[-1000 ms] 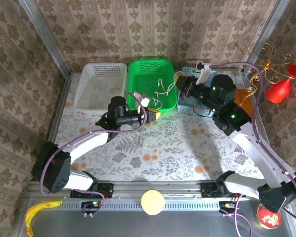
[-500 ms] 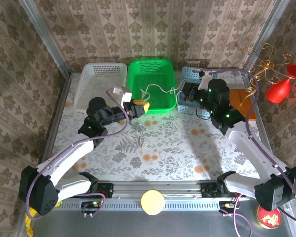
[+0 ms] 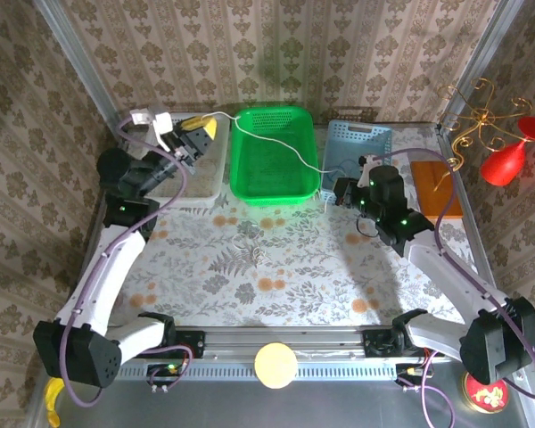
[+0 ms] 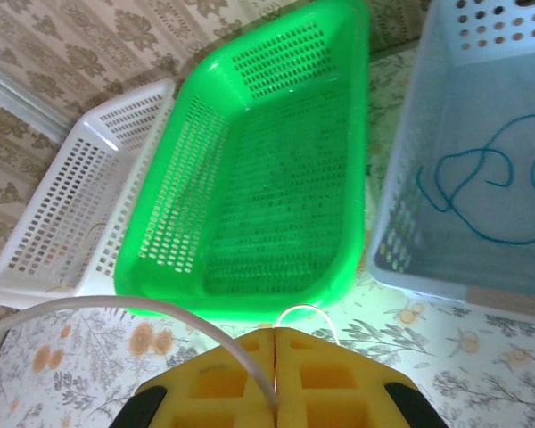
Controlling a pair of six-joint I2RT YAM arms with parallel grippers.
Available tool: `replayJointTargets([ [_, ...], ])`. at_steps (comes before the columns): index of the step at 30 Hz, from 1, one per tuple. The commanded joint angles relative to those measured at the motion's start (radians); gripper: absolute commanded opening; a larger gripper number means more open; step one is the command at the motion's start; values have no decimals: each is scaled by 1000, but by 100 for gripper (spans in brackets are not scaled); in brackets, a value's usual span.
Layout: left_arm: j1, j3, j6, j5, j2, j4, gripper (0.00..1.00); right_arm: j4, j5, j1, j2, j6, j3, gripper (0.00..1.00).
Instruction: Untangle the cables
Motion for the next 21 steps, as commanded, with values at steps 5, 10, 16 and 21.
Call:
replayJointTargets([
  [5, 51, 73, -56, 15, 37, 30, 0, 46, -29, -20, -30, 37, 14, 0],
  [10, 34, 125, -80, 22, 92, 32, 0, 75, -101, -10, 28, 59, 112, 0],
  [16, -23, 158, -37, 5, 158, -45, 0, 122, -147, 19, 187, 94, 285, 0],
  [21, -57, 77, -13, -27, 184, -76, 14, 139, -169, 28, 389, 122, 471, 0],
])
